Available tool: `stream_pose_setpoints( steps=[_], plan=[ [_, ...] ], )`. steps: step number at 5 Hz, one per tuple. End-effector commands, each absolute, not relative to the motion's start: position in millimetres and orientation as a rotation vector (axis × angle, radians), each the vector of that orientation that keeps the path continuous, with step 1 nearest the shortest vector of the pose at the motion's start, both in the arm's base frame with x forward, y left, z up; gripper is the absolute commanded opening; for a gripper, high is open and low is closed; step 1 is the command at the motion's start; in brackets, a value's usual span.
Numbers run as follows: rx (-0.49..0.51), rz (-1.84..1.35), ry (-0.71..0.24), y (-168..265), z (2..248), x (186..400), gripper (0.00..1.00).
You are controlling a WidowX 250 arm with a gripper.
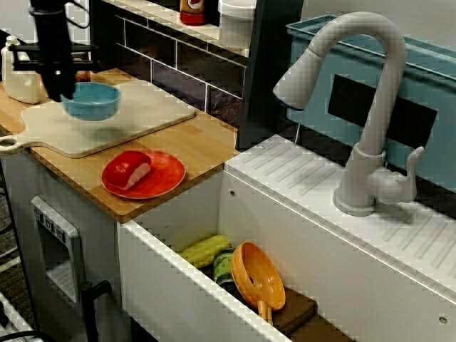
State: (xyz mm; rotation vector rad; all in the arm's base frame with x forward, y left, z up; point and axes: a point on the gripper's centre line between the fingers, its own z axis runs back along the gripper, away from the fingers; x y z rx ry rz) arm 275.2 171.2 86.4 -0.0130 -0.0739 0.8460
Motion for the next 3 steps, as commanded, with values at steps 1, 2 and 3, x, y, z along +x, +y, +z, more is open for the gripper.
stream_pose_setpoints(
  steps=[1,2,3],
  plan=[
    [-0.002,0.799,-0.106,147,99,305,0.00],
    [-0.008,0.768,-0.130,132,99,320,0.00],
    [-0.004,0.749,-0.137,119,92,340,0.00]
  ],
)
